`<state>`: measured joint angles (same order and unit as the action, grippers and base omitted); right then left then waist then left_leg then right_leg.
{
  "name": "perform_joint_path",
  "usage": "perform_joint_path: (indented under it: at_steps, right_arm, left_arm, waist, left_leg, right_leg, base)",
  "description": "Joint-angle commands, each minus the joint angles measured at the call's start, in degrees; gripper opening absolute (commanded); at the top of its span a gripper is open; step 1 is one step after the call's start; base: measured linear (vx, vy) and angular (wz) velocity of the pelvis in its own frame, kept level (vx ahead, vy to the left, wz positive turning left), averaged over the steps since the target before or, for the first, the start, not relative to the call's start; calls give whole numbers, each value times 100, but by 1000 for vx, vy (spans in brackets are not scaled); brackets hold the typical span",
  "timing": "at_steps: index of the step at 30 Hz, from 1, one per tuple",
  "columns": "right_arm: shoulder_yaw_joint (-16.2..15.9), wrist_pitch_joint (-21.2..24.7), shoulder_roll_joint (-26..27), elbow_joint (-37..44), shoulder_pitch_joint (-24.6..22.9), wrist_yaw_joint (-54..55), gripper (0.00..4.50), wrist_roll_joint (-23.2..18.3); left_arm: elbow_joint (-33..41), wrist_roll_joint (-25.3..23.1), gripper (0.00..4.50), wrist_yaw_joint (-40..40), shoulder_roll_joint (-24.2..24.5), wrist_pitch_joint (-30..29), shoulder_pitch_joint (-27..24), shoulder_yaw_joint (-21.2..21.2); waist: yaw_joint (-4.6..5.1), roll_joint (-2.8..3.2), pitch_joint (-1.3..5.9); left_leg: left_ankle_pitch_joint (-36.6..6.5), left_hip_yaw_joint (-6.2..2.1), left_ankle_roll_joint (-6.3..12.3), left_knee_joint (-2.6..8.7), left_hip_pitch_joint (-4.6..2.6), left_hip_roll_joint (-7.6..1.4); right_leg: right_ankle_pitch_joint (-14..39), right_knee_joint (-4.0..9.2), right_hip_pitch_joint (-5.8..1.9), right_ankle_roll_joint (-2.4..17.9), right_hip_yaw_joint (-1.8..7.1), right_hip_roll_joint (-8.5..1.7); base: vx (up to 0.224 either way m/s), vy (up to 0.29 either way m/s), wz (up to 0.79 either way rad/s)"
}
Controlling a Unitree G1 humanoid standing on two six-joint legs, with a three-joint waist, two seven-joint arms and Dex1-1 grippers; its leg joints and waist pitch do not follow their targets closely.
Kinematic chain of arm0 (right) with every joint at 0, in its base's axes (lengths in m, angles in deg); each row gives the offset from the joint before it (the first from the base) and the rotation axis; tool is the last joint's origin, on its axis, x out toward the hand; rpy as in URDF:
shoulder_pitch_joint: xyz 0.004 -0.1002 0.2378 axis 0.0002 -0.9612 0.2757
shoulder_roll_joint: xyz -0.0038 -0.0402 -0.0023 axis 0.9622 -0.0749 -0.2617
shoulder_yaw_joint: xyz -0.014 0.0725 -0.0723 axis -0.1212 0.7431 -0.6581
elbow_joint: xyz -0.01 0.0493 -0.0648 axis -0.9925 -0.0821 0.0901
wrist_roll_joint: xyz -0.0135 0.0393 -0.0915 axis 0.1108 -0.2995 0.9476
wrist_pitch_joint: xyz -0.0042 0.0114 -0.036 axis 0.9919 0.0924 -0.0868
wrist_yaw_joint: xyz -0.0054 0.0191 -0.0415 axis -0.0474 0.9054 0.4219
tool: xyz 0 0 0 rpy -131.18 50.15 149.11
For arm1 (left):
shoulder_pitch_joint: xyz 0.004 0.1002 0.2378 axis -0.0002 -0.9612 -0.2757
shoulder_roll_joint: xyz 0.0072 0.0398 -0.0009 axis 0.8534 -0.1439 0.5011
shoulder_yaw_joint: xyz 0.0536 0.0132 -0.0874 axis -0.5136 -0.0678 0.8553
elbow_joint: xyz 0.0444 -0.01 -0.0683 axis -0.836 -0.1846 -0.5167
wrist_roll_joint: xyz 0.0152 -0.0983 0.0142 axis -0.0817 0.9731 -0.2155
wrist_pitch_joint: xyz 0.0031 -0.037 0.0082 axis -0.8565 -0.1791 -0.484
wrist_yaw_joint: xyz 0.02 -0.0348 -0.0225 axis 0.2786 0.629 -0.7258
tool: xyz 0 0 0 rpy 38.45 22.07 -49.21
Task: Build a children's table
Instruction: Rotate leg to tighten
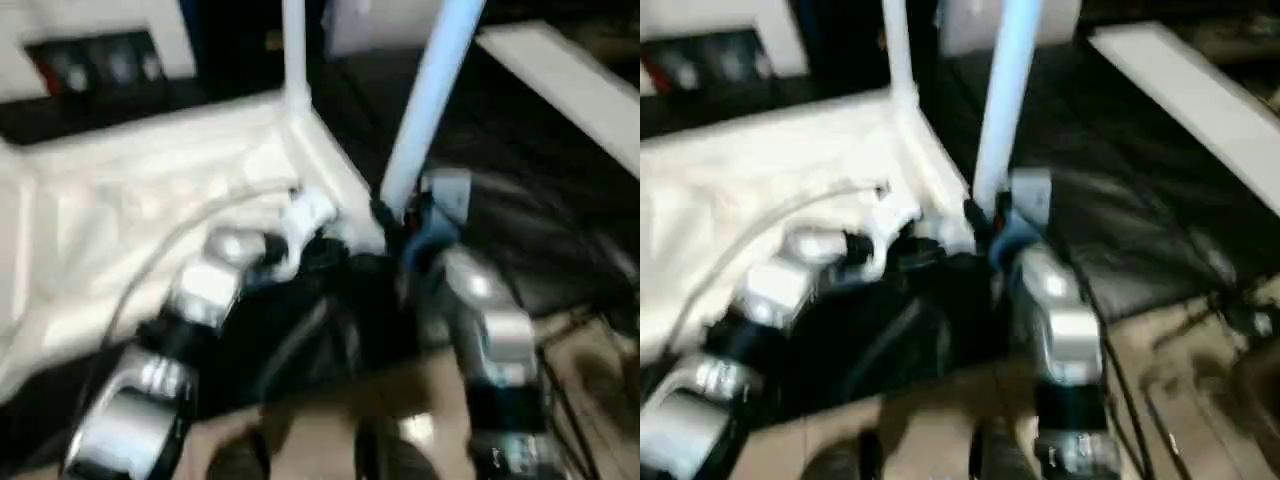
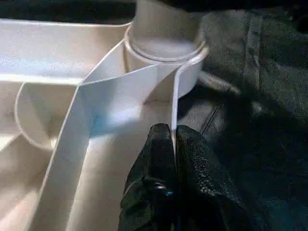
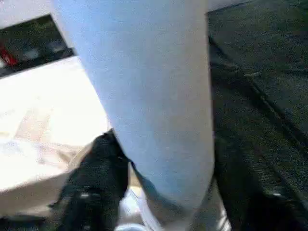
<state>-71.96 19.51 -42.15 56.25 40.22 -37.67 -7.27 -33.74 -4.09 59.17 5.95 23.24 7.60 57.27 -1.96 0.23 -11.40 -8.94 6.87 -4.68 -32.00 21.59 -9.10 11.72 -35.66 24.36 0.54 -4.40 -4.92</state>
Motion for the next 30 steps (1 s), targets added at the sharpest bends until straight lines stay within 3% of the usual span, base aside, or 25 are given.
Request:
perform_joint_path:
  at_steps: [1,2,3,4,5,6,7,8,9,14,15,19,21,23,24,27,30]
  right_arm:
    - [-442,100,60,-147,-153,-345,310,-185]
    - [-440,-5,-102,-53,-213,-527,319,-192]
    - [-443,-35,-151,-23,-232,-583,323,-193]
    - [-466,-158,-387,132,-336,-835,342,-186]
    - [-469,-175,-414,149,-349,-855,355,-175]
    - [-495,-358,-698,315,-493,-1073,363,-84]
    - [-495,-358,-698,315,-493,-1073,363,-84]
    - [-429,-363,-880,530,-663,-1287,368,-201]
    - [-371,-298,-924,642,-739,-1385,386,-320]
    - [-222,19,-1262,1394,-1308,-1886,430,-863]
    - [-206,49,-1311,1510,-1398,-1935,444,-936]
    - [-212,11,-1471,1793,-1631,-2081,450,-1028]
    - [-262,233,-1573,2080,-1753,-2221,450,-1237]
    - [-319,446,-1640,2312,-1784,-2363,450,-1463]
    - [-343,476,-1655,2367,-1773,-2415,450,-1519]
    - [-381,559,-1649,2484,-1677,-2515,450,-1775]
    - [-392,695,-1551,2573,-1458,-2586,450,-2077]
  left_arm:
    - [94,45,0,-54,33,333,121,-14]
    - [113,76,0,102,146,466,69,-44]
    - [117,80,0,134,172,494,57,-50]
    - [122,81,0,245,285,597,9,-65]
    - [118,78,0,258,297,616,6,-67]
    - [78,53,0,406,416,796,-35,-74]
    - [78,53,0,406,416,796,-35,-74]
    - [28,21,0,491,516,974,-67,-62]
    - [7,5,0,499,555,1045,-78,-55]
    - [86,240,0,774,734,1339,-237,48]
    - [138,273,44,868,780,1399,-278,42]
    - [362,486,61,1055,844,1378,-420,158]
    - [659,746,85,1142,851,1247,-568,311]
    - [937,974,100,1115,838,1077,-684,477]
    - [1045,1051,107,1087,830,991,-724,542]
    - [1321,1185,140,980,851,800,-856,674]
    - [1738,1220,151,718,933,532,-1147,842]
  waist:
    - [0,56,520]
    - [47,76,537]
    - [60,61,531]
    - [69,19,496]
    - [62,4,518]
    - [35,2,545]
    - [35,2,545]
    - [15,-18,566]
    - [19,-7,562]
    - [13,-25,526]
    - [0,-19,505]
    - [4,-8,490]
    - [-8,36,493]
    - [-13,29,505]
    - [-5,31,520]
    - [-1,32,504]
    - [8,12,483]
  left_leg:
    - [-827,-63,-13,391,21,-253]
    - [-1026,-41,12,386,-26,-301]
    - [-1198,-30,41,396,-27,-301]
    - [-1567,26,135,384,-27,-268]
    - [-1500,43,176,370,1,-245]
    - [-1138,93,327,346,27,-244]
    - [-1138,93,327,346,27,-244]
    - [-868,120,421,323,74,-232]
    - [-826,143,487,318,65,-253]
    - [-1064,160,529,336,44,-265]
    - [-1156,156,508,347,35,-267]
    - [-1388,157,400,368,8,-283]
    - [-1328,144,380,373,11,-298]
    - [-1197,148,435,369,16,-319]
    - [-1014,157,534,351,22,-318]
    - [-961,161,587,345,30,-310]
    - [-1088,164,528,353,17,-308]
  right_leg:
    - [2180,599,-349,552,265,-287]
    - [1158,541,-324,921,301,-258]
    - [1010,529,-332,1039,306,-245]
    - [1345,590,-330,1144,321,-272]
    - [1394,591,-375,1141,323,-289]
    - [1249,607,-376,1147,351,-310]
    - [1249,607,-376,1147,351,-310]
    - [1043,589,-411,1127,340,-302]
    - [936,578,-375,1173,345,-303]
    - [1504,640,-346,1044,337,-294]
    - [1744,665,-334,986,338,-301]
    - [2169,712,-280,900,346,-305]
    - [1902,671,-282,985,347,-304]
    - [1476,635,-307,1112,352,-295]
    - [1038,597,-307,1271,344,-284]
    - [966,590,-313,1324,337,-289]
    - [1276,616,-309,1250,337,-294]
  base:
    - [0,0,0]
    - [0,0,0]
    - [0,0,0]
    - [0,0,0]
    - [0,0,0]
    - [0,0,0]
    - [0,0,0]
    - [0,0,0]
    - [0,0,0]
    - [0,0,0]
    - [0,0,0]
    - [0,0,0]
    - [0,0,0]
    - [0,0,0]
    - [0,0,0]
    - [0,0,0]
    - [0,0,0]
